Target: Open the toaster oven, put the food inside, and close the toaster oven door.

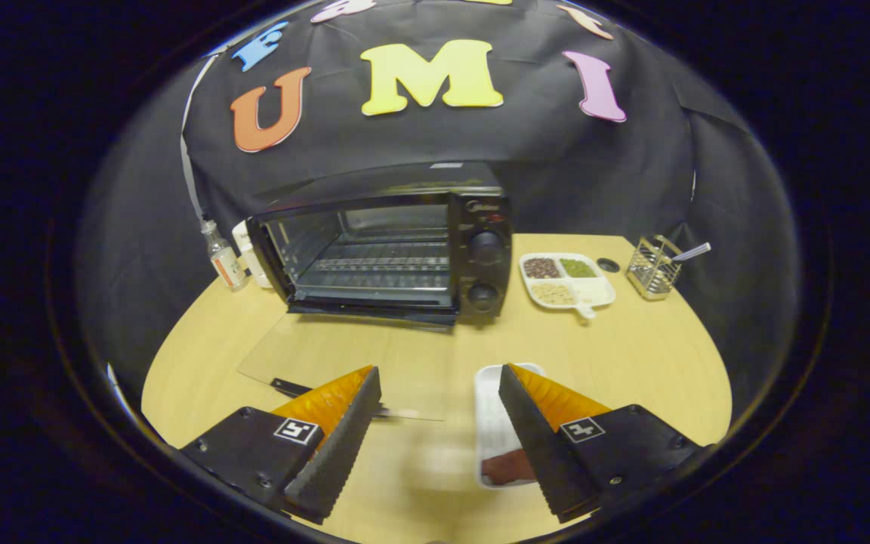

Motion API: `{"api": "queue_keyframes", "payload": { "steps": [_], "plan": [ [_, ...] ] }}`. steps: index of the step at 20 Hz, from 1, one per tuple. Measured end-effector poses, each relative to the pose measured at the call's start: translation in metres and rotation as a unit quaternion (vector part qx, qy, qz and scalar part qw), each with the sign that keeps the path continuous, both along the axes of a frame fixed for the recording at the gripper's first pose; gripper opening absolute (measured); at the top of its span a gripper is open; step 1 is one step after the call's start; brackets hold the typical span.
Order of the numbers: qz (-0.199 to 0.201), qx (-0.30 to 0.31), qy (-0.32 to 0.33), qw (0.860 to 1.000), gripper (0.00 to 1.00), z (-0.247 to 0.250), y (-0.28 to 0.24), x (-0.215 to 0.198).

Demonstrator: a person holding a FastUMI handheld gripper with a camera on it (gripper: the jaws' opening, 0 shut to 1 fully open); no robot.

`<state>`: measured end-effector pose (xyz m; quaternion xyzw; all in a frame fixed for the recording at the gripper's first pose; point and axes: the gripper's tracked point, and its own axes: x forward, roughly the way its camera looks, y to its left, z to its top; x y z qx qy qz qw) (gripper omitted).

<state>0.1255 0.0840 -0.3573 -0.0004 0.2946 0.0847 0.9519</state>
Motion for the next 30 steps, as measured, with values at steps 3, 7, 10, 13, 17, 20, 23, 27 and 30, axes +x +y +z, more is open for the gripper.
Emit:
{"api": "queue_keyframes", "payload": {
  "steps": [3, 7, 10, 13, 17, 20, 23, 27, 30],
  "plan": [
    [-0.003, -0.01, 0.007, 1.0, 1.0, -0.002, -0.066, 0.009],
    [0.039, 0.033, 0.07, 0.996, 0.99, -0.029, -0.105, 0.003],
    [0.082, 0.093, 0.138, 0.983, 0.89, -0.052, -0.107, -0.017],
    [0.12, 0.198, 0.216, 0.948, 0.72, -0.065, -0.09, -0.039],
    [0.115, 0.29, 0.271, 0.911, 0.39, -0.076, -0.078, -0.042],
    [0.118, 0.294, 0.277, 0.907, 0.21, -0.076, -0.079, -0.043],
    [0.123, 0.283, 0.263, 0.914, 0.18, -0.063, -0.08, -0.039],
    [0.114, 0.303, 0.232, 0.917, 0.17, -0.022, -0.068, -0.034],
    [0.103, 0.318, 0.207, 0.919, 0.17, 0.008, -0.044, -0.029]
  ]
}}
